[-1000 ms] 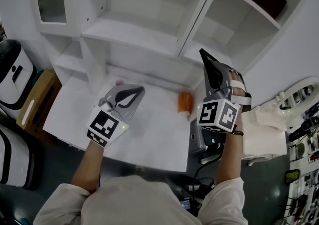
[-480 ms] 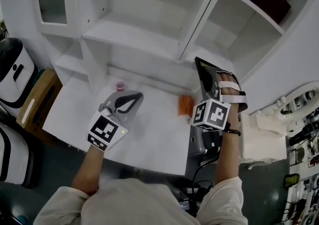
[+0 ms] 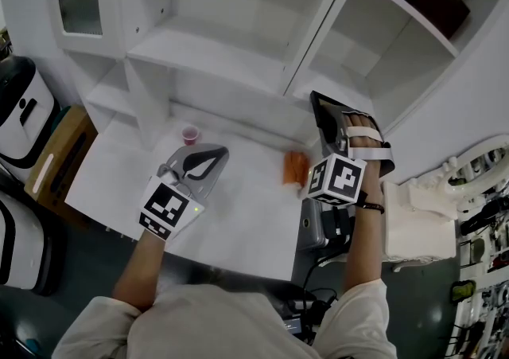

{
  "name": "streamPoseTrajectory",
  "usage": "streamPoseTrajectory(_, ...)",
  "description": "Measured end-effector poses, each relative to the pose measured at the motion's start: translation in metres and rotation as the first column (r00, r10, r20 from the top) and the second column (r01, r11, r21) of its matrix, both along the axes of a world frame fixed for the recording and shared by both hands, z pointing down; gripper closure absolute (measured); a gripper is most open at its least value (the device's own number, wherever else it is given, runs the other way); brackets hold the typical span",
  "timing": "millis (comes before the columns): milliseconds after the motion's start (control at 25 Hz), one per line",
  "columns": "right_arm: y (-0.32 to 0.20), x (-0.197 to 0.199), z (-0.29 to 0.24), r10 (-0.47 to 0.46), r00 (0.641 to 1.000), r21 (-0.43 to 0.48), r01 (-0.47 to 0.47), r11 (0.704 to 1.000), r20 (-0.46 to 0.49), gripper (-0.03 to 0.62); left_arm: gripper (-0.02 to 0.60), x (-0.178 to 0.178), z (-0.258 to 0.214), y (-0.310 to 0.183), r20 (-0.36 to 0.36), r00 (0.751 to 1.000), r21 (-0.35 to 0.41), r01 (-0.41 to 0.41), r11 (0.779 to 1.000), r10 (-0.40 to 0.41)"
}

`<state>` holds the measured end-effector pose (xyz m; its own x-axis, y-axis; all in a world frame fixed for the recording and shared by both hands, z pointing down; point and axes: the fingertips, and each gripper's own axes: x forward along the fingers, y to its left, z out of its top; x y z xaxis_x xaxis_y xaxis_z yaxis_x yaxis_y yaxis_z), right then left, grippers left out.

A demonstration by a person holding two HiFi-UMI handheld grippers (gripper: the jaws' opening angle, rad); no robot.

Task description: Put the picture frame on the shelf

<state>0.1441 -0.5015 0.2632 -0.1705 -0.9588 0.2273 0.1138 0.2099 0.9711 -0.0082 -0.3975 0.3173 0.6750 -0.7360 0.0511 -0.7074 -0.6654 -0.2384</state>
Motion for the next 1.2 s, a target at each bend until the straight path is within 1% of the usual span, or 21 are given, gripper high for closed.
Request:
streamPoseTrajectory(320, -0.015, 0.003, 0.006, -0.004, 1.000, -0.013, 0.004, 1.000, 0.013, 0.548, 0.580, 0.000, 0.002, -0.007, -0.009, 1.000, 0.001, 0.013, 1.000, -0.013)
streamPoseTrajectory(400, -0.019, 0.004, 0.011, -0.001, 1.000, -0.027, 0.001, 1.000, 0.017, 0.517, 0.580, 0.001, 0.005, -0.009, -0.007, 1.000, -0.002, 0.014, 1.000, -0.014)
streamPoseTrajectory(520, -0.025, 0.005, 0.014, 0.005, 1.000, -0.036, -0.005, 0.999, 0.018, 0.510, 0.580, 0.002, 0.008, -0.012, -0.006, 1.000, -0.009, 0.013, 1.000, -0.013)
streamPoseTrajectory(680, -0.029, 0.007, 0.020, 0.012, 1.000, -0.065, -0.011, 0.998, 0.015, 0.488, 0.580, 0.002, 0.011, -0.016, -0.003, 1.000, -0.010, 0.015, 1.000, -0.015)
streamPoseTrajectory(840, -0.029, 0.006, 0.020, 0.010, 1.000, -0.079, -0.008, 0.997, 0.020, 0.480, 0.580, 0.004, 0.012, -0.018, -0.003, 1.000, -0.010, 0.013, 1.000, -0.013)
streamPoseTrajectory(960, -0.030, 0.007, 0.022, 0.013, 1.000, -0.123, -0.010, 0.992, 0.017, 0.471, 0.580, 0.008, 0.012, -0.019, -0.002, 1.000, -0.012, 0.003, 1.000, -0.003)
streamPoseTrajectory(1000, -0.031, 0.008, 0.024, 0.016, 1.000, -0.142, -0.014, 0.990, 0.012, 0.428, 0.580, 0.010, 0.012, -0.019, -0.001, 1.000, -0.010, 0.000, 1.000, 0.000)
streamPoseTrajectory(1040, -0.032, 0.009, 0.026, 0.018, 1.000, -0.153, -0.017, 0.988, 0.005, 0.407, 0.580, 0.012, 0.011, -0.019, 0.000, 1.000, -0.005, -0.003, 1.000, 0.003)
streamPoseTrajectory(1200, -0.034, 0.009, 0.027, 0.015, 1.000, -0.143, -0.014, 0.990, 0.006, 0.411, 0.580, 0.024, 0.000, -0.021, -0.007, 1.000, 0.040, -0.019, 0.999, 0.020)
